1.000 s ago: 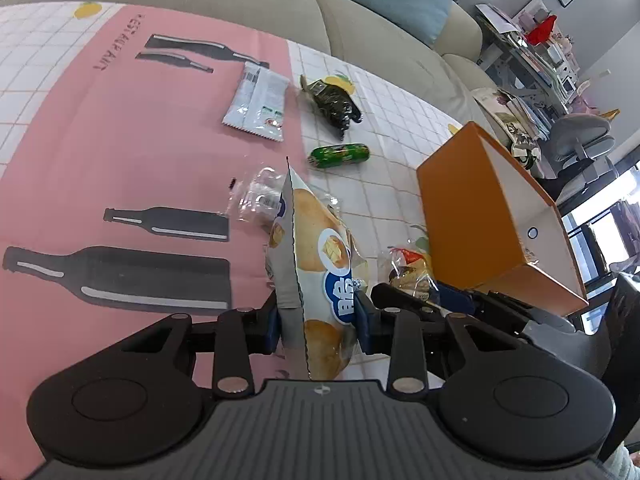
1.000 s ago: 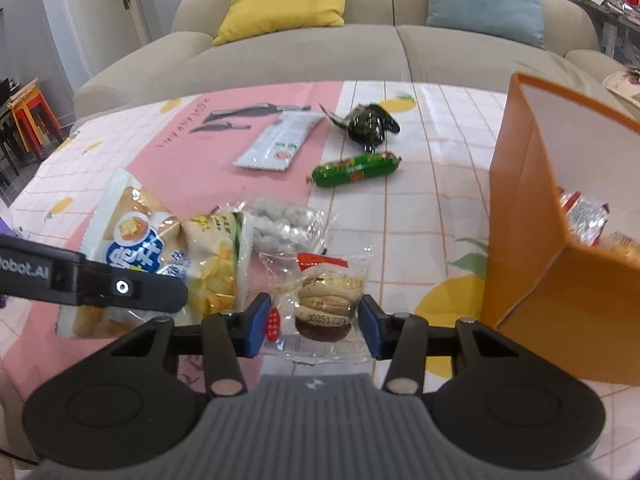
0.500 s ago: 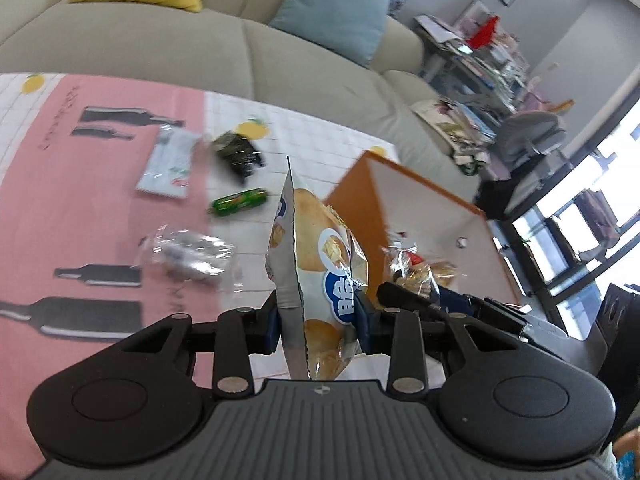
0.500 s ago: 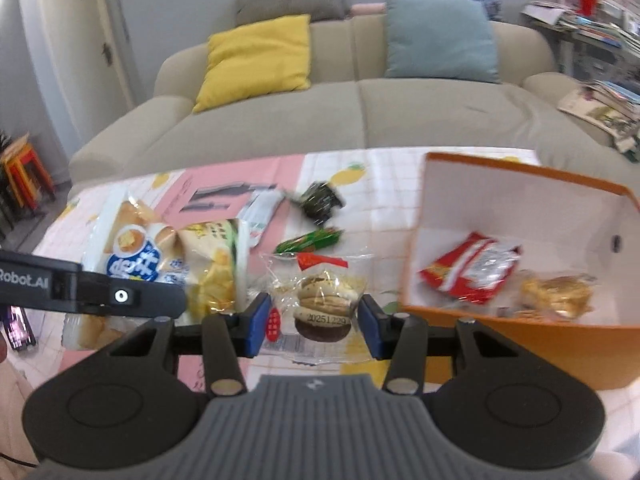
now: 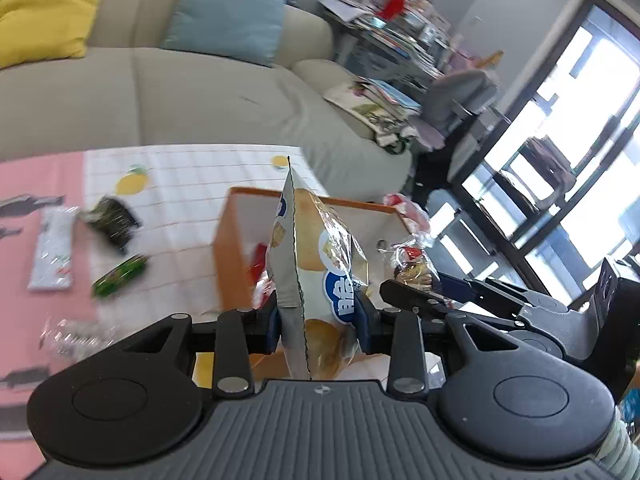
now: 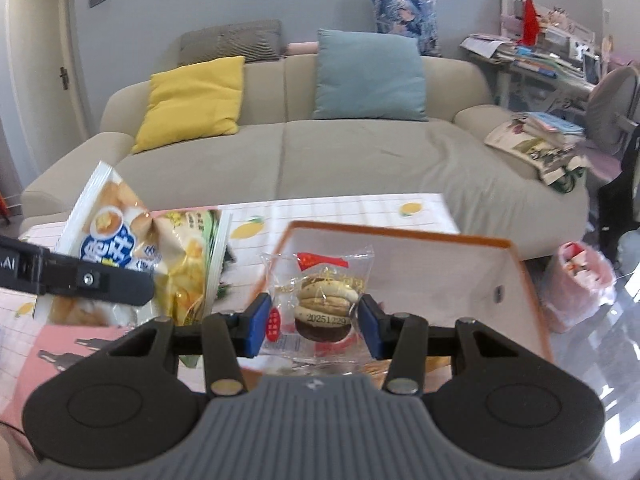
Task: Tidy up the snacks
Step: 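Carry the chip bag and cookie packet over the orange box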
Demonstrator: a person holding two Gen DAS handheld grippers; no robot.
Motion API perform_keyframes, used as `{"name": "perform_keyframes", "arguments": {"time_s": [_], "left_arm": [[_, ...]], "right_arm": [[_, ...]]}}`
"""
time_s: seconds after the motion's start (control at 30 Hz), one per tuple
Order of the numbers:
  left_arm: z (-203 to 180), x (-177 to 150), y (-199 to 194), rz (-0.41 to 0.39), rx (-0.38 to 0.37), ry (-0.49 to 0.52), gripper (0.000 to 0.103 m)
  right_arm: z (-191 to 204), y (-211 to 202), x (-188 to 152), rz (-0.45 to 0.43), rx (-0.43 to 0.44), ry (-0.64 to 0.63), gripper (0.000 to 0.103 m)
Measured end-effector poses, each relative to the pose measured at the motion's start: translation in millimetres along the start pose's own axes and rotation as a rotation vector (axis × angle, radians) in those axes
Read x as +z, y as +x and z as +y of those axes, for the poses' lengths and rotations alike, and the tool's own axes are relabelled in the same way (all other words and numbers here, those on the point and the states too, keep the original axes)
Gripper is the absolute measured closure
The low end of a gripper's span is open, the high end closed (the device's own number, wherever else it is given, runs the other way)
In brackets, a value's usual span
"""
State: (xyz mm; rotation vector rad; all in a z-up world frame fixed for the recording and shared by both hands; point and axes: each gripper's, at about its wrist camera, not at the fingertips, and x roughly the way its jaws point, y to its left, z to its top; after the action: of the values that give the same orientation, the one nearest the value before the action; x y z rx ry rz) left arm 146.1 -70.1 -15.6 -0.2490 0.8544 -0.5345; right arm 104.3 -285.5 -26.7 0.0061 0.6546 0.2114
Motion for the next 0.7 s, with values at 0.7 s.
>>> {"name": "perform_keyframes", "arguments": {"time_s": [0.7], "left_arm": [[-41, 30, 138, 0.169, -0.004, 0.151, 0.063]], "right_arm": [[-96, 82, -4, 0.272, -0.205, -0.028, 0.057]]}}
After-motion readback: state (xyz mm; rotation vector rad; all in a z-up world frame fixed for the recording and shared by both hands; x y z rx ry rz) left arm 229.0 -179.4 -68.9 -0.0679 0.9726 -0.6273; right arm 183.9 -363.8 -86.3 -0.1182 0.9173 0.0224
